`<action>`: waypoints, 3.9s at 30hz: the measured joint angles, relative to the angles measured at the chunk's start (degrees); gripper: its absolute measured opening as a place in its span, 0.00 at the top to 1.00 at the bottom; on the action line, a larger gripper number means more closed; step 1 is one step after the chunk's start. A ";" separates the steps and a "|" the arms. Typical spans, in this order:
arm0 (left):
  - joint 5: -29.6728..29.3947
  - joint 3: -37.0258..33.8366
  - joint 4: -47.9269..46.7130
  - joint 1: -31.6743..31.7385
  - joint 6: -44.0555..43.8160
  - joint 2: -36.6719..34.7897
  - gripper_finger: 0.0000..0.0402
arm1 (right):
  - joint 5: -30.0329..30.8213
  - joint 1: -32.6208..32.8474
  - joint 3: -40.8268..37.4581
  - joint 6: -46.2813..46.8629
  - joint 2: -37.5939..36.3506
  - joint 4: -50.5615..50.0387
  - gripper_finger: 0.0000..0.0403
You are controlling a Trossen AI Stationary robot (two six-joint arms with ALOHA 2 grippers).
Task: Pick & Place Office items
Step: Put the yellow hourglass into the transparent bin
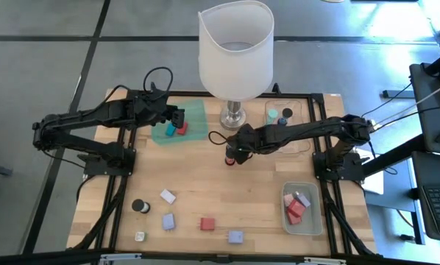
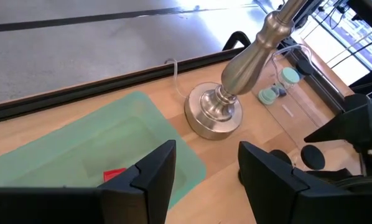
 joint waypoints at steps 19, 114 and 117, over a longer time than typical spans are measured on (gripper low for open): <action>-0.11 0.00 0.00 0.00 0.02 0.00 0.57 | -1.69 -0.02 0.00 -2.53 2.50 -1.78 0.29; -3.04 0.00 0.39 0.00 -1.49 0.02 0.58 | 7.53 -13.68 -21.03 1.58 -18.86 -0.01 0.44; -3.04 0.00 0.38 0.00 -1.49 0.02 0.58 | 7.54 -13.66 -21.03 1.58 -18.89 0.12 0.44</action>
